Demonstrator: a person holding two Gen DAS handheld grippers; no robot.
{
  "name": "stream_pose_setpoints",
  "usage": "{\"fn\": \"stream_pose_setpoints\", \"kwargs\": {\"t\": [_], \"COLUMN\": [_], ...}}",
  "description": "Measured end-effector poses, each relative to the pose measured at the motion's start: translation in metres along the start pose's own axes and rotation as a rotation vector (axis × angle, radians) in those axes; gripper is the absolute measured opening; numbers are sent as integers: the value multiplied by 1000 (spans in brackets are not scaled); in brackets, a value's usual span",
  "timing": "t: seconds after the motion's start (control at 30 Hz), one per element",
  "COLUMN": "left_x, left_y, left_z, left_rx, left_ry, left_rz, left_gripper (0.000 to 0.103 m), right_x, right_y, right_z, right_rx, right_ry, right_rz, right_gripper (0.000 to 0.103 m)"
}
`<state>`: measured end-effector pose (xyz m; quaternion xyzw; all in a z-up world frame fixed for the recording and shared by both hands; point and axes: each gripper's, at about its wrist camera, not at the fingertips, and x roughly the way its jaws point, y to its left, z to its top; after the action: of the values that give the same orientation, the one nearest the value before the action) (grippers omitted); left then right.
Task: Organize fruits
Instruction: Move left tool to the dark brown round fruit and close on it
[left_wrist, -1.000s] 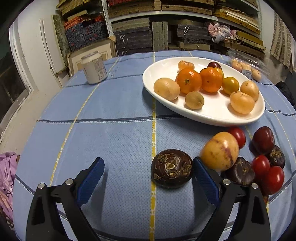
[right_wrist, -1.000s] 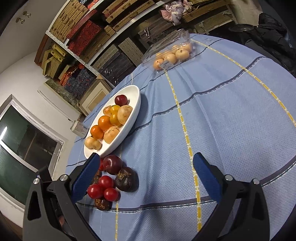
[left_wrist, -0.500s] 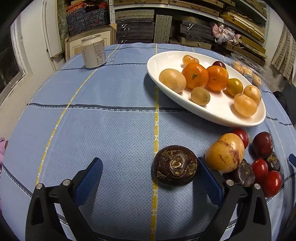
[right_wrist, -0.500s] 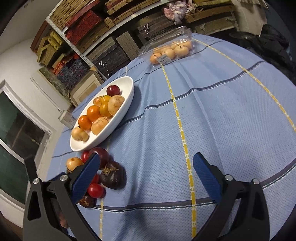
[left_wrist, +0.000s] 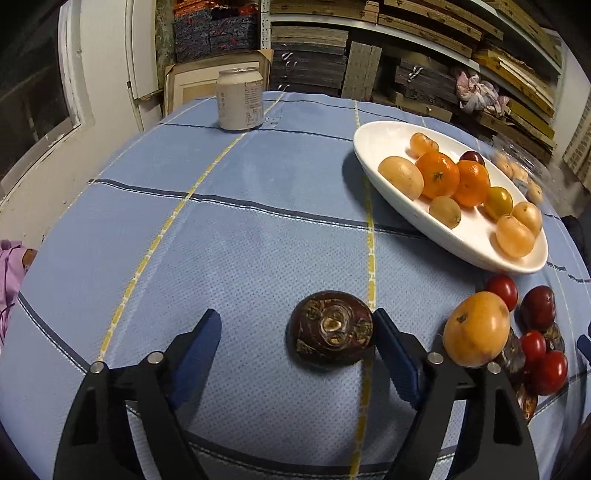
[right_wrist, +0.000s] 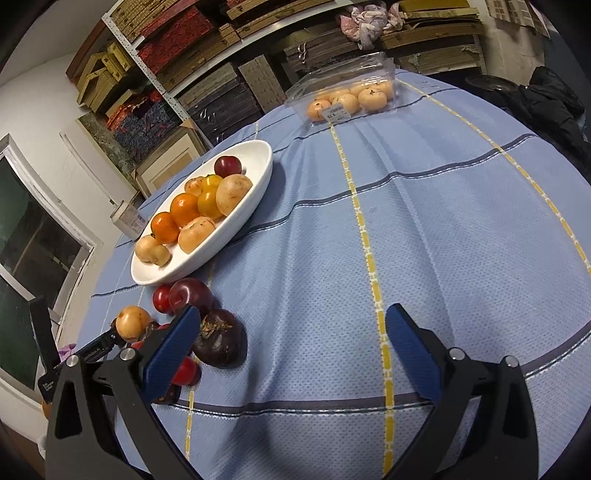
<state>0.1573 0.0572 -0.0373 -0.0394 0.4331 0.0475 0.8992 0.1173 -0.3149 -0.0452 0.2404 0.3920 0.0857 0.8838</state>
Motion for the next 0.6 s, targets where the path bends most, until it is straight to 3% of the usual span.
{"fn": "stream_pose_setpoints", "kwargs": {"t": [0.2,0.37,0.43,0.5,0.6], "left_x": [-6,-12,-13,-12,-10], "left_y": [-8,-15,-18,-15,-4], "left_z": [-8,-15,-16,-15,-11], "left_rx": [55,109,126,112,57], "left_ry": [-4,-12,-16,-15,-17], "left_rz": [17,-6,-18,-38,-69], "left_gripper": [72,50,46,47,65], "right_x": [-1,-3,-3,-3,-2], "right_y": [9,38,49,58,60], "right_z": [-3,-14,-21,-26,-29], "right_rx": [-45,-227,-296,-349,-369], "right_ry": [7,2,0,-3,5], "right_rz": [22,14,9,2,-3], "right_gripper": [99,99,99,99,99]}}
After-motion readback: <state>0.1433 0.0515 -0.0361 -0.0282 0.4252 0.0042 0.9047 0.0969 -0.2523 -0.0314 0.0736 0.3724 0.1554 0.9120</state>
